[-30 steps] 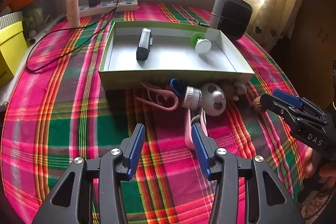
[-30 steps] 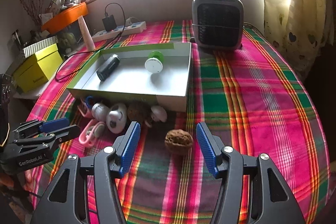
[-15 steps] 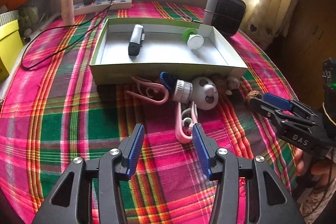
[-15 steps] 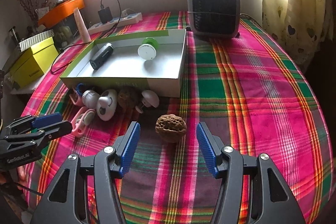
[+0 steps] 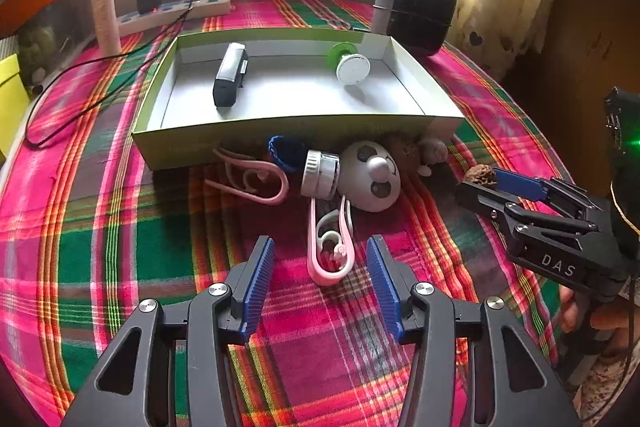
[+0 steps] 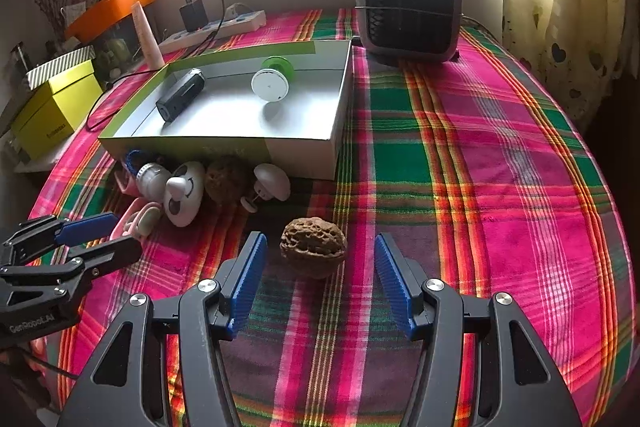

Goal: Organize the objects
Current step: 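Grasp the pink plastic clip with the left tool while the right tool grasps the walnut, then carry the pink clip with the left tool while the right tool carries the walnut into the box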

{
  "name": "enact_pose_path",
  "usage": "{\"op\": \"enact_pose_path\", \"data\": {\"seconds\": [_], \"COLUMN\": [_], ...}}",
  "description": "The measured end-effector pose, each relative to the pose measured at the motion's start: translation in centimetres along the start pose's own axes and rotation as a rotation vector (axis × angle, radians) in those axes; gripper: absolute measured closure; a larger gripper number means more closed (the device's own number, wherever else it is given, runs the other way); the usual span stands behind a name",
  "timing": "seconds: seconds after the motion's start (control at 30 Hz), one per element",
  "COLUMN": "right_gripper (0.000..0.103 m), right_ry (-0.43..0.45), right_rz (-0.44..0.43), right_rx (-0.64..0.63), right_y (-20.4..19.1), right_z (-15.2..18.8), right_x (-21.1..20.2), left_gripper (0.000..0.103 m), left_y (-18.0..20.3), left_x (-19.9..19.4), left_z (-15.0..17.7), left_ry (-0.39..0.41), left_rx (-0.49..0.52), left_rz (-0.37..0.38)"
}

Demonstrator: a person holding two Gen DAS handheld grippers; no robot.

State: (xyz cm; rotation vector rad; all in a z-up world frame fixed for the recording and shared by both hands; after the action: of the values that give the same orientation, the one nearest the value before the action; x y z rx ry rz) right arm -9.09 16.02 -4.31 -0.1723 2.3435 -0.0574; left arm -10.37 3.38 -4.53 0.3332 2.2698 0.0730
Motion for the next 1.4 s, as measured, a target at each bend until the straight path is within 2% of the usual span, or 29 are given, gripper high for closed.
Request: {"op": "enact_pose_path", "data": {"seconds": [0.4, 0.57, 0.83, 0.93, 1.4], "right_gripper": [0.046, 0.058, 0.065, 0.069, 0.069], "right_ry": [0.004, 0.007, 0.011, 0.013, 0.023], "right_rz": [0.010, 0.016, 0.010, 0.009, 0.011], "right_rx": [-0.015, -0.027, -0.040, -0.042, -0.052], "right_y": [0.10, 0.10, -0.21, -0.28, -0.49], "right_z": [-0.28, -0.34, -0.39, -0.39, -0.32], "right_x": [0.22, 0.14, -0.02, -0.07, -0.36], "left_gripper": [0.057, 0.071, 0.081, 0.081, 0.081], "left_y": [-0.03, -0.23, 0.01, 0.05, -0.07], "left_x": [0.46, 0.45, 0.42, 0.43, 0.02], "left_z": [-0.39, -0.48, -0.36, -0.35, -0.39], "left_ry": [0.014, 0.017, 0.019, 0.021, 0.032], "left_rx": [0.018, 0.018, 0.021, 0.024, 0.035], "left_rz": [-0.012, -0.023, -0.020, -0.023, -0.034]}}
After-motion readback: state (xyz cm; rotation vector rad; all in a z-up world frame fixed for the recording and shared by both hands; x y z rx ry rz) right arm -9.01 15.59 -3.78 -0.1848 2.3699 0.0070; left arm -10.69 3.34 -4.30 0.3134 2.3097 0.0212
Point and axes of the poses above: each gripper's, at about its wrist camera, not at the fingertips, and x roughly the way its jaws point, y to its right, z to its underside, the point moved 7 cm from there along x, roughly the way its jaws point, and after that the axes turned 6 degrees about y, right-handed, at the moved point
